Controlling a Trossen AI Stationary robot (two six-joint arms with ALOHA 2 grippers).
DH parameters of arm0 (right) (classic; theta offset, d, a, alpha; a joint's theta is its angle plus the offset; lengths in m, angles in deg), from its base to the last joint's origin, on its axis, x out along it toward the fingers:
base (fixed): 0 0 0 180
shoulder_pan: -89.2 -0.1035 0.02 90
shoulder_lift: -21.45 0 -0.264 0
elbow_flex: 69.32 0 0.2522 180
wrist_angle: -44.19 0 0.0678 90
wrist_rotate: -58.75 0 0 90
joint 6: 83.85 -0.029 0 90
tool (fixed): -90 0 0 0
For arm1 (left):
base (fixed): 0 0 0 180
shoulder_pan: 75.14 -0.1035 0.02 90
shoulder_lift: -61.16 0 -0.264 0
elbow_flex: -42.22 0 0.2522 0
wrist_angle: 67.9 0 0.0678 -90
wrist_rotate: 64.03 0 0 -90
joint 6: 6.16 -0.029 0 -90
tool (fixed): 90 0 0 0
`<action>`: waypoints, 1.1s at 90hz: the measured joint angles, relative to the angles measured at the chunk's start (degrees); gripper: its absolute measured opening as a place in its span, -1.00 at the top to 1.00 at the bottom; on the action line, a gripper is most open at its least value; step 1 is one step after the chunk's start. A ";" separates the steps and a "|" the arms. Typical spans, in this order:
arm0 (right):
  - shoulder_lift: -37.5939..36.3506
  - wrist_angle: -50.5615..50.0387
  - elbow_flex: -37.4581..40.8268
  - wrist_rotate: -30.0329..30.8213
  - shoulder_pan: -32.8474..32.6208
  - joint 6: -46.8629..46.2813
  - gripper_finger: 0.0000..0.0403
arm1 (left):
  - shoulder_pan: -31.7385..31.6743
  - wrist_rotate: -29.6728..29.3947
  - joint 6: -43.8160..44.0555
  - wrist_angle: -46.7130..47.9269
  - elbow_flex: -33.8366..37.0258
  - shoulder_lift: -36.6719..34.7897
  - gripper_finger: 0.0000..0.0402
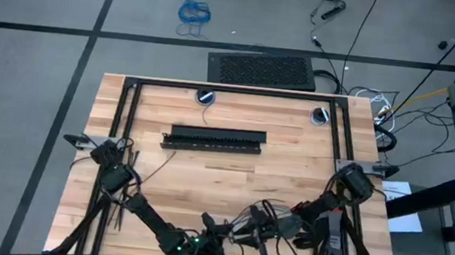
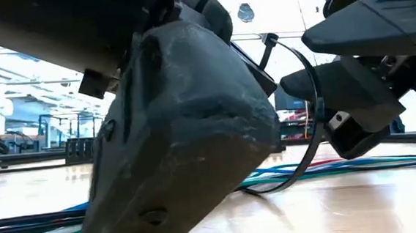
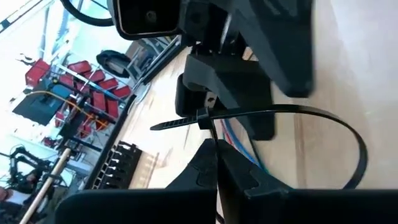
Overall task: Ziptie cables
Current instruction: Wrap the cable wires with zip tie
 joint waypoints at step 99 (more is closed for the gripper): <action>-2.42 -1.86 -2.13 -0.43 1.86 8.29 1.00 | -0.17 5.84 1.39 -1.48 0.09 -0.04 1.00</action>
